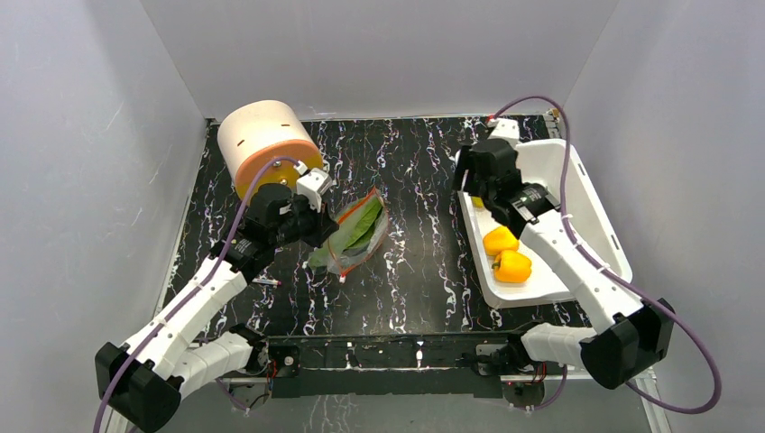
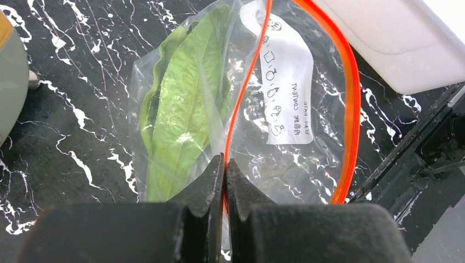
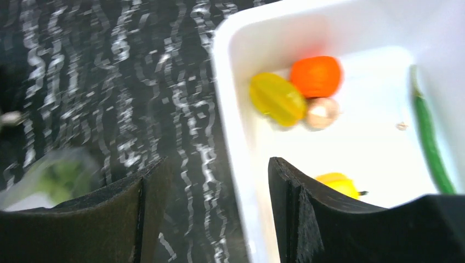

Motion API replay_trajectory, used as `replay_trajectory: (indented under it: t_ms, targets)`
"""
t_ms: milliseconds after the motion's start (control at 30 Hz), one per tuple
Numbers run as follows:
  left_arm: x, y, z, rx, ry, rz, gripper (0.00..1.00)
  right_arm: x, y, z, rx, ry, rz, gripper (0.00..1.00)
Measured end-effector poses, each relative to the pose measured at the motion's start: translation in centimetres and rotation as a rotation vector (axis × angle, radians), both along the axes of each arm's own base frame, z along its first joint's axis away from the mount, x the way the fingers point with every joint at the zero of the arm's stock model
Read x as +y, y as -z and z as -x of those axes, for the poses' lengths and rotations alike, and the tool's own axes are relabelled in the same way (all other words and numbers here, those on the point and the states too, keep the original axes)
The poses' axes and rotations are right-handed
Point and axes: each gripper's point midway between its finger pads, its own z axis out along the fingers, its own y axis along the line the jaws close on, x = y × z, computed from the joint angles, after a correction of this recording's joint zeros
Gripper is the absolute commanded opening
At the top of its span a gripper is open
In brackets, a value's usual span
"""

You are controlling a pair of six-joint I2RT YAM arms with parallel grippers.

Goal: Place the food in the zip-top bag and seal the zipper
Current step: Pick up the fake vegetable from the bin.

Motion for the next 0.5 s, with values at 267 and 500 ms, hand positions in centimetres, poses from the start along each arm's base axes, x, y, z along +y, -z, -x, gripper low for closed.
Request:
replay_trajectory:
  t_ms: [267,500]
  targets:
    - [0.0,-0.5,0.5,-0.029,0.011,0.024,0.00,-10.7,2.0,-2.2,0.055,0.301,-0.024,0.72]
    - [0.1,-1.2,0.7,-0.054,0.011,0.038,0.00,-13.0,7.6,-0.1,0.186,0.404,-0.091,0.80]
